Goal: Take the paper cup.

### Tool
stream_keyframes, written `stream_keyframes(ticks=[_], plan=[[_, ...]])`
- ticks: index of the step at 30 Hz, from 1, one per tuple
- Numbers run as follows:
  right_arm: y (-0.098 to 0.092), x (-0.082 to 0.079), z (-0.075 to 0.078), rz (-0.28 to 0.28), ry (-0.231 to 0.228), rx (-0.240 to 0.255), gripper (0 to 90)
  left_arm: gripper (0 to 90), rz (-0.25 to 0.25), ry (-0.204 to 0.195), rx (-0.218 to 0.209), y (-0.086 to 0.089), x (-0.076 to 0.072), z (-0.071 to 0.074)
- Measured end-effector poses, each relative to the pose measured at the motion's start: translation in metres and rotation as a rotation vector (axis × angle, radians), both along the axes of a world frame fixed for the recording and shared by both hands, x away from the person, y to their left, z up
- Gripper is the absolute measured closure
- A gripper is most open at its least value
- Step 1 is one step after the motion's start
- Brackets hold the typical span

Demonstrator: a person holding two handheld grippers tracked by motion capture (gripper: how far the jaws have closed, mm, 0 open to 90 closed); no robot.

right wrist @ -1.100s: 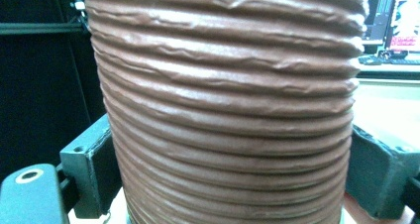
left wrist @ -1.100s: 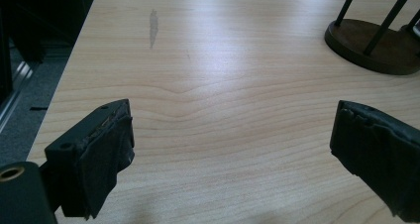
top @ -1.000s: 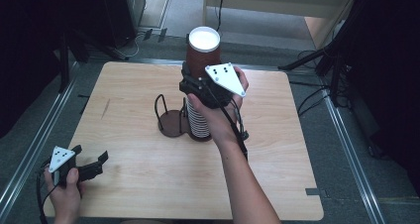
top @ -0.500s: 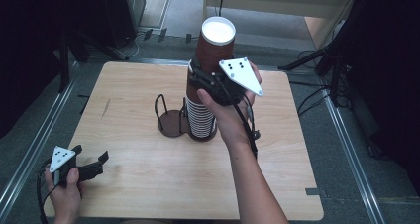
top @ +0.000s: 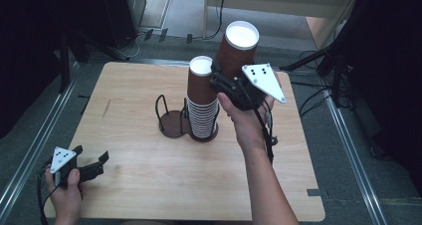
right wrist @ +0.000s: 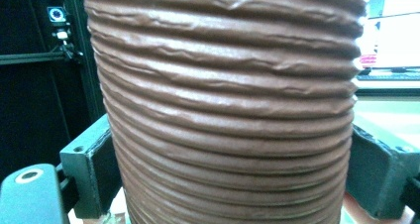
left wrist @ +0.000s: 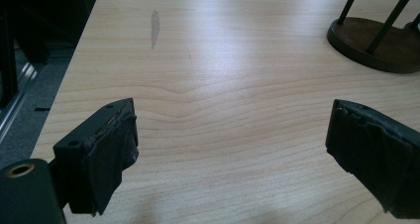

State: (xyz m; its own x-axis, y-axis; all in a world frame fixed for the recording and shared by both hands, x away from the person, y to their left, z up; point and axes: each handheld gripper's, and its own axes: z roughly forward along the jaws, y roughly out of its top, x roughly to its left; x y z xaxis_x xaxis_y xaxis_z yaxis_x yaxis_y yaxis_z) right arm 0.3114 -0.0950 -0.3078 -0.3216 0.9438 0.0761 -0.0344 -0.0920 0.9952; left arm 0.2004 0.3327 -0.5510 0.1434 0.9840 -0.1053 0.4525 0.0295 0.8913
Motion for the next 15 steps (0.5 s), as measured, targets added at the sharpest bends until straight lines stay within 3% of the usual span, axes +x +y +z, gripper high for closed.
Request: stream_keyframes(ticks=[15], plan=[[-0.027,-0.008,-0.02,-0.037,0.025,-0.004,10.2,6.4,0.001,-0.002,0.002,0.0,0.0,0.0]])
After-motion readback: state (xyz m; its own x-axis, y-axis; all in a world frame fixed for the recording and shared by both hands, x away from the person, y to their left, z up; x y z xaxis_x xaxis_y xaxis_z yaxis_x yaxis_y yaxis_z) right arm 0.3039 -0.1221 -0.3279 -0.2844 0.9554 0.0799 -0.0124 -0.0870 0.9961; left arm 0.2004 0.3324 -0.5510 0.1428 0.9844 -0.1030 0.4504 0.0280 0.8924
